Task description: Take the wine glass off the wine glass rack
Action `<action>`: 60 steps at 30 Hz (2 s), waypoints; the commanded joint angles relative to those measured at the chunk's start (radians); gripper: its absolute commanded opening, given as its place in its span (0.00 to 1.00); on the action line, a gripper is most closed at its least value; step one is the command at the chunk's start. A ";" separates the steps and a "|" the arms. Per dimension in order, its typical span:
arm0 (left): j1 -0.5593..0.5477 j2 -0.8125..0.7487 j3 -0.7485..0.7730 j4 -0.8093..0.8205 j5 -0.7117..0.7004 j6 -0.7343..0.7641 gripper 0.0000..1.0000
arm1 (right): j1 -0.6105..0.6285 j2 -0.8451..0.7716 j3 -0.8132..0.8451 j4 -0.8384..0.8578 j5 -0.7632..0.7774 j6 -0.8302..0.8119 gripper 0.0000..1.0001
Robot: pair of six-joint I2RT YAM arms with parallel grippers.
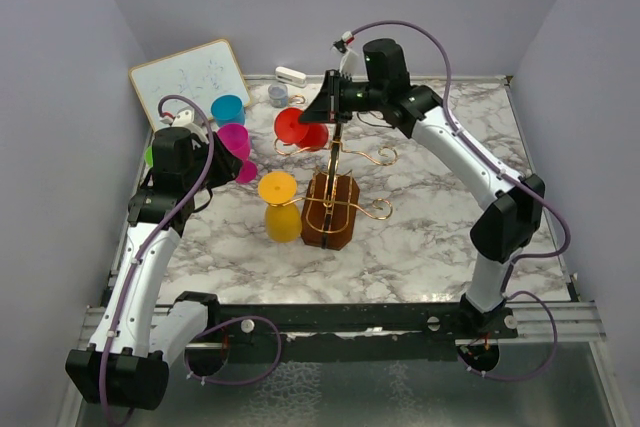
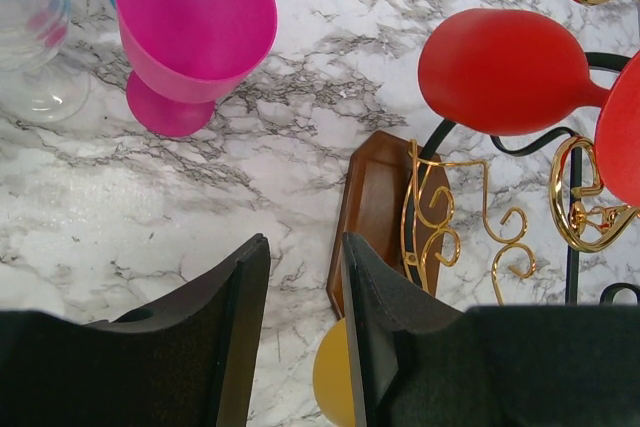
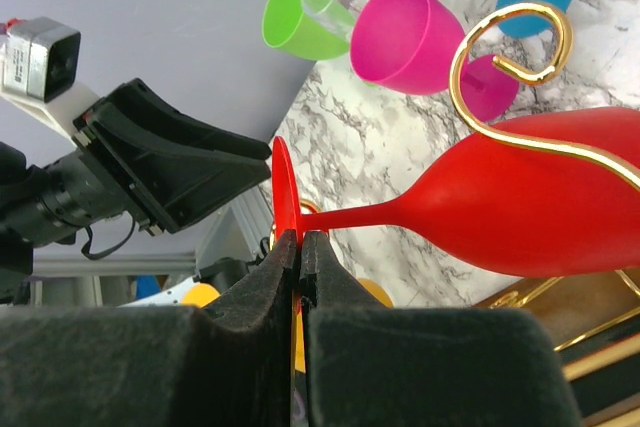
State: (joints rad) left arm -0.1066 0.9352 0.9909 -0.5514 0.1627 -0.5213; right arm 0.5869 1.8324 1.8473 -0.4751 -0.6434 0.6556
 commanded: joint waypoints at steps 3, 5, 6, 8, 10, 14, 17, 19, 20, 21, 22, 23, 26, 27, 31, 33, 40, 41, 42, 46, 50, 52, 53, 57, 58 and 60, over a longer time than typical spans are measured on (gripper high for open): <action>0.004 -0.007 0.003 0.007 0.021 0.002 0.39 | -0.004 0.061 0.095 0.071 -0.046 0.022 0.01; 0.004 -0.006 0.006 0.002 0.021 0.004 0.40 | -0.004 0.082 0.111 0.099 -0.088 0.036 0.01; 0.004 -0.007 0.009 -0.004 0.020 0.008 0.40 | -0.004 0.092 0.117 0.117 -0.113 0.043 0.02; 0.003 -0.010 0.012 -0.011 0.009 0.011 0.41 | -0.004 0.112 0.131 0.157 -0.178 0.063 0.02; 0.004 -0.013 0.017 -0.020 -0.004 0.013 0.43 | -0.004 0.134 0.148 0.186 -0.221 0.080 0.02; 0.004 -0.024 0.023 -0.029 -0.025 0.013 0.43 | -0.004 0.175 0.191 0.212 -0.279 0.093 0.01; 0.004 -0.033 0.022 -0.028 -0.032 0.008 0.43 | -0.004 0.199 0.213 0.247 -0.312 0.090 0.01; 0.004 -0.035 0.021 -0.025 -0.033 0.007 0.43 | -0.004 0.213 0.236 0.270 -0.329 0.077 0.01; 0.004 -0.036 0.020 -0.026 -0.034 0.006 0.43 | -0.004 0.219 0.245 0.277 -0.330 0.064 0.01; 0.003 -0.037 0.019 -0.025 -0.034 0.006 0.43 | -0.003 0.222 0.255 0.282 -0.329 0.041 0.01; 0.004 -0.038 0.018 -0.024 -0.032 0.003 0.43 | -0.003 0.225 0.265 0.287 -0.328 0.024 0.01; 0.004 -0.039 0.017 -0.025 -0.031 0.003 0.43 | -0.003 0.229 0.273 0.295 -0.328 0.007 0.01; 0.004 -0.041 0.015 -0.025 -0.032 0.003 0.43 | -0.003 0.235 0.306 0.313 -0.321 -0.043 0.01; 0.004 -0.041 0.015 -0.026 -0.032 0.003 0.43 | -0.002 0.234 0.314 0.316 -0.315 -0.062 0.01; 0.004 -0.049 0.013 -0.033 -0.038 0.001 0.43 | -0.002 0.187 0.306 0.321 -0.248 -0.192 0.01; 0.004 -0.060 0.012 -0.037 -0.045 -0.006 0.48 | 0.002 0.130 0.258 0.334 -0.199 -0.285 0.01; 0.004 -0.090 0.065 -0.033 -0.024 -0.043 0.59 | 0.085 -0.243 -0.200 0.542 0.081 -0.825 0.01; 0.004 -0.089 0.081 -0.027 -0.013 -0.048 0.59 | 0.110 -0.305 -0.277 0.586 0.108 -0.935 0.01; 0.004 -0.088 0.100 -0.021 0.000 -0.056 0.59 | 0.131 -0.385 -0.366 0.634 0.127 -1.037 0.01; 0.004 -0.069 0.186 0.015 0.072 -0.100 0.64 | 0.214 -0.590 -0.654 0.797 0.174 -1.395 0.01; 0.004 -0.036 0.282 0.089 0.185 -0.167 0.73 | 0.252 -0.677 -0.720 0.678 0.173 -1.686 0.01; 0.004 -0.020 0.326 0.127 0.245 -0.202 0.78 | 0.283 -0.702 -0.744 0.630 0.227 -1.831 0.01; 0.004 -0.013 0.348 0.144 0.276 -0.220 0.80 | 0.297 -0.714 -0.763 0.620 0.253 -1.906 0.01; 0.003 0.003 0.413 0.205 0.379 -0.286 0.81 | 0.346 -0.736 -0.839 0.602 0.393 -2.155 0.01; 0.003 0.001 0.419 0.223 0.406 -0.307 0.81 | 0.356 -0.739 -0.861 0.610 0.432 -2.213 0.01; 0.003 -0.003 0.419 0.264 0.458 -0.349 0.81 | 0.367 -0.746 -0.913 0.654 0.492 -2.318 0.01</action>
State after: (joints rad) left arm -0.1066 0.9390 1.3781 -0.4049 0.4557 -0.7643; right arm 0.9245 1.1122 1.0096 0.1585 -0.3458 -1.3064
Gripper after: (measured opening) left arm 0.808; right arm 0.020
